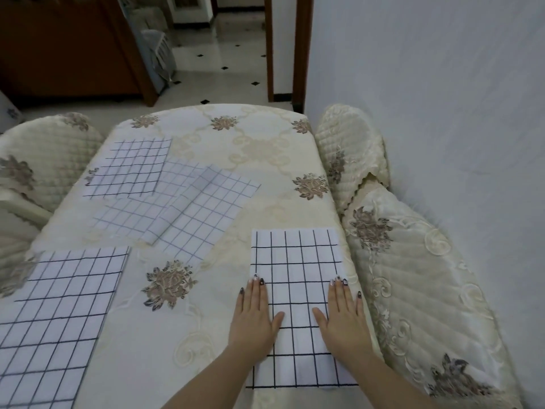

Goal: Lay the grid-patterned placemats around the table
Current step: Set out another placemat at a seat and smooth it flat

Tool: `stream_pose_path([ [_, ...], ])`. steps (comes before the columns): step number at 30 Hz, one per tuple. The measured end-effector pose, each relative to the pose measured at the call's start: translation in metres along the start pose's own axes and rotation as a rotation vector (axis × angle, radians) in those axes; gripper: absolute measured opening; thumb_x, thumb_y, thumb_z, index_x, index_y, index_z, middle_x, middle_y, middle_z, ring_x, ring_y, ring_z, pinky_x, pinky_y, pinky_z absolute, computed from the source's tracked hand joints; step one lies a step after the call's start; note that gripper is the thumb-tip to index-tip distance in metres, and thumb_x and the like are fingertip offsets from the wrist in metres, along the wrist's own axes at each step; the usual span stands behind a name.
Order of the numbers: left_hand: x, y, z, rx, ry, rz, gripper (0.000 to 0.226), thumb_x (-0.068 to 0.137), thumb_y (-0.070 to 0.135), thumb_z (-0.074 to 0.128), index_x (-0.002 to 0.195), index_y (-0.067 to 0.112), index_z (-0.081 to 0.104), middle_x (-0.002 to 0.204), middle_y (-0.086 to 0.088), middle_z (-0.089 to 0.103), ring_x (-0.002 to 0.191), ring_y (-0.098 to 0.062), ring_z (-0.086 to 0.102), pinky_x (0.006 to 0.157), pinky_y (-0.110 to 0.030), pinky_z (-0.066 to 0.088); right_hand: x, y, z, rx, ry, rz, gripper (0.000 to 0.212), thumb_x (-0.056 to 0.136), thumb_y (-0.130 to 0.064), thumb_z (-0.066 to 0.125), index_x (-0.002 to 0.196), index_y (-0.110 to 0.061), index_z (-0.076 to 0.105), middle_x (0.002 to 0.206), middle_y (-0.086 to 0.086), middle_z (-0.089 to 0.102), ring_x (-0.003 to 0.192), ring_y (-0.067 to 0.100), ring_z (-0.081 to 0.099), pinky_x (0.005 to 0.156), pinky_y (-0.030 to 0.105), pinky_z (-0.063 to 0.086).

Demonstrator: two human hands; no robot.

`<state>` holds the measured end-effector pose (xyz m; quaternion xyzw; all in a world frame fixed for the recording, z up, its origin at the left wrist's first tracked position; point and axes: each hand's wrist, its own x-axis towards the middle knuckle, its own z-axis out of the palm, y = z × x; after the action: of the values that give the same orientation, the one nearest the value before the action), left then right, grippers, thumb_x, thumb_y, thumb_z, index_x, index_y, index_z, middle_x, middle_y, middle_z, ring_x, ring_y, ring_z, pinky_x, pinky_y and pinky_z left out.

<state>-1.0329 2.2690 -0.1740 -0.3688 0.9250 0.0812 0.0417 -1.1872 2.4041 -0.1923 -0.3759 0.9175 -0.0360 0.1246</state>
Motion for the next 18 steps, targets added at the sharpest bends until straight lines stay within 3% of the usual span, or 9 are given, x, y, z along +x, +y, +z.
stream_pose_path([
  [1,0.000,-0.001,-0.003,0.036,-0.013,0.003,0.083,0.091,0.062,-0.003,0.149,0.003,0.005,0.157,-0.015,-0.001,0.145,-0.028,-0.003,0.111,-0.033,-0.017,0.001,0.000,-0.001,-0.010,-0.013,-0.004,0.078,0.095,-0.060,0.004,0.145,-0.005,0.027,0.154,0.010,0.028,0.142,0.018,0.017,0.115,0.040,-0.003],
  [2,0.002,-0.001,-0.006,0.040,-0.036,0.005,0.083,0.092,0.062,-0.001,0.149,0.003,0.008,0.157,-0.016,0.002,0.146,-0.029,0.002,0.111,-0.034,-0.015,0.002,0.000,-0.001,-0.027,-0.007,-0.021,0.084,0.090,-0.065,-0.007,0.148,-0.008,0.015,0.158,0.008,0.014,0.146,0.016,0.006,0.115,0.038,-0.010],
  [4,0.004,-0.003,0.002,-0.012,-0.142,-0.001,0.079,0.096,0.059,0.012,0.142,-0.001,0.035,0.151,-0.019,0.034,0.139,-0.030,0.034,0.112,-0.038,0.001,0.002,0.001,-0.001,-0.035,-0.012,-0.061,0.094,0.072,-0.071,-0.030,0.145,-0.014,-0.014,0.155,0.000,-0.019,0.144,0.011,-0.017,0.110,0.035,-0.026],
  [7,0.002,-0.007,0.005,-0.056,-0.157,-0.030,0.077,0.097,0.058,0.016,0.138,-0.002,0.044,0.146,-0.018,0.043,0.135,-0.028,0.041,0.111,-0.039,0.006,-0.001,-0.002,-0.008,-0.073,-0.066,-0.040,0.098,0.059,-0.071,-0.040,0.140,-0.017,-0.028,0.148,-0.003,-0.034,0.142,0.012,-0.025,0.112,0.038,-0.023],
  [9,-0.001,-0.008,-0.003,-0.086,-0.073,-0.070,0.085,0.094,0.061,0.001,0.146,-0.002,0.025,0.156,-0.017,0.019,0.144,-0.028,0.013,0.113,-0.037,-0.005,-0.002,-0.004,-0.012,-0.090,-0.069,-0.023,0.092,0.069,-0.071,-0.031,0.142,-0.015,-0.026,0.149,-0.002,-0.031,0.145,0.016,-0.021,0.116,0.041,-0.013],
  [11,-0.004,-0.011,-0.007,-0.087,-0.059,-0.065,0.098,0.077,0.065,-0.024,0.150,0.003,-0.003,0.155,-0.008,-0.016,0.142,-0.023,-0.020,0.113,-0.033,-0.020,-0.003,-0.008,-0.018,-0.057,-0.074,0.004,0.081,0.089,-0.066,-0.005,0.147,-0.012,-0.019,0.156,0.001,-0.022,0.146,0.019,-0.016,0.118,0.042,-0.007],
  [13,-0.009,-0.017,-0.010,-0.145,-0.033,-0.095,0.109,0.064,0.067,-0.035,0.150,0.005,-0.010,0.158,-0.008,-0.018,0.145,-0.021,-0.019,0.114,-0.032,-0.019,-0.004,-0.014,-0.024,0.025,-0.064,0.007,0.075,0.097,-0.055,0.015,0.150,-0.008,-0.010,0.160,0.006,-0.012,0.147,0.020,-0.011,0.119,0.039,-0.005],
  [15,-0.017,-0.023,-0.012,-0.253,0.028,-0.175,0.108,0.067,0.069,-0.031,0.151,0.005,-0.007,0.161,-0.010,-0.006,0.148,-0.022,-0.010,0.115,-0.031,-0.013,-0.005,-0.024,-0.029,0.196,-0.034,-0.016,0.071,0.100,-0.046,0.026,0.150,-0.005,-0.003,0.161,0.009,-0.003,0.148,0.021,-0.005,0.120,0.037,-0.002],
  [18,-0.030,-0.026,-0.026,-0.581,0.143,-0.290,0.081,0.091,0.061,0.006,0.152,0.007,0.002,0.161,-0.007,0.004,0.148,-0.018,-0.001,0.118,-0.029,-0.006,-0.011,-0.047,-0.043,0.531,-0.027,-0.018,0.068,0.100,-0.036,0.037,0.151,-0.007,0.004,0.161,0.006,0.005,0.148,0.018,0.004,0.120,0.031,0.006],
])
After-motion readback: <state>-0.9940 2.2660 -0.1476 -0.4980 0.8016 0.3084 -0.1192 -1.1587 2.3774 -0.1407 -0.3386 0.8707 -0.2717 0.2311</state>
